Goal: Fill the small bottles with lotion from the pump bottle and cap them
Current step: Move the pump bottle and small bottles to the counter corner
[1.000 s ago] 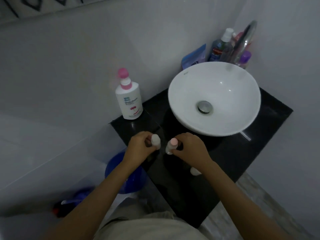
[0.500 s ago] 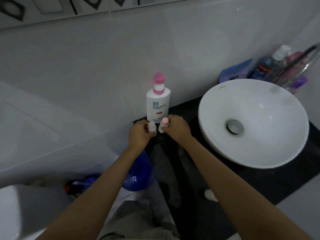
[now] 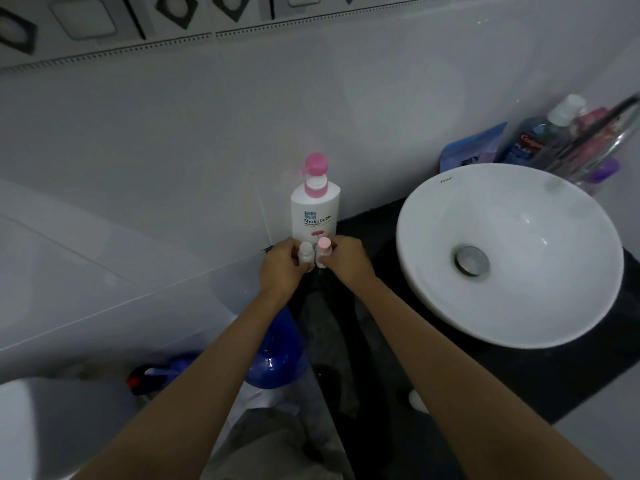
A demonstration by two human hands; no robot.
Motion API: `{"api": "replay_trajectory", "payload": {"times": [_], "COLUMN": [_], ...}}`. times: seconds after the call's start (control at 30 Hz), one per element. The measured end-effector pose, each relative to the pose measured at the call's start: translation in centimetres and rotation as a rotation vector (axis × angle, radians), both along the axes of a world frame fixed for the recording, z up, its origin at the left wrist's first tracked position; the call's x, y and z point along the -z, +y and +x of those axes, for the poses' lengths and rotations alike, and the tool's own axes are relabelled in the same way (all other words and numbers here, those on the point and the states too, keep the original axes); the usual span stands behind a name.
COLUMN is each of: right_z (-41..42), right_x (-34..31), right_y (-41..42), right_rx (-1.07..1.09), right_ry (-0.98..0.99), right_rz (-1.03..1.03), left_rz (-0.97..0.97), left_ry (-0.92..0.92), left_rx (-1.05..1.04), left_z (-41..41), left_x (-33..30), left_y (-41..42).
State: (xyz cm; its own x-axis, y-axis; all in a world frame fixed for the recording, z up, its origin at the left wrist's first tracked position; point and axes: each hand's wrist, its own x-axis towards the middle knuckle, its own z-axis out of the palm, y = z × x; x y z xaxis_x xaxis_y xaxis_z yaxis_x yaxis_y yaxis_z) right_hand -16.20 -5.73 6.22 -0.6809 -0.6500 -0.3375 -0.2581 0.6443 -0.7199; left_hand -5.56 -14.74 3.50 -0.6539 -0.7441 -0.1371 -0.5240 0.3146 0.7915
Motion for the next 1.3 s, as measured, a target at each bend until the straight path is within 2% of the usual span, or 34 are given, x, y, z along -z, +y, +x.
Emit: {"api": "replay_trajectory", "payload": {"times": [0.4, 0.63, 0.73, 0.87, 0.93, 1.03, 1.13, 1.3], "right_z": [0.0, 1.5, 3.0, 5.3, 6.7, 8.2, 9.8, 11.1], "right_x": [-0.4, -3.4, -5.5, -7.0, -6.9, -5.3, -2.6, 0.5], "right_y": [2.6, 6.7, 10.0, 15.7, 19.6, 23.7, 26.4, 27.0], "right_rx": [-0.012, 0.032, 0.075, 0.176, 0.269, 0.330, 0.356, 0.373], "right_ry": [0.058, 0.130, 0.167, 0.252, 0.324, 0.372, 0.337, 0.233], "right_rz": [0.037, 0.025, -0.027, -0.136, -0.128, -0.001, 0.172, 0.288], "left_rz": [0.021, -0.033, -0.110, -0.274, -0.367, -0.514, -0.617, -0.645], "left_ry": [-0.089, -0.041, -0.002, 0.050, 0.052, -0.030, -0.119, -0.253], "left_rx": [0.024, 0.115, 0.257, 0.588, 0.755, 0.887, 0.959, 0.952], "left_z": [2.9, 5.0, 5.5, 6.9, 7.2, 7.6, 7.9, 8.7], "left_x": [0.5, 0.2, -0.1, 0.1, 0.6, 1.3, 2.2, 3.4], "left_y": [0.6, 3.2, 4.9, 7.4, 9.1, 10.0, 10.2, 9.5]}}
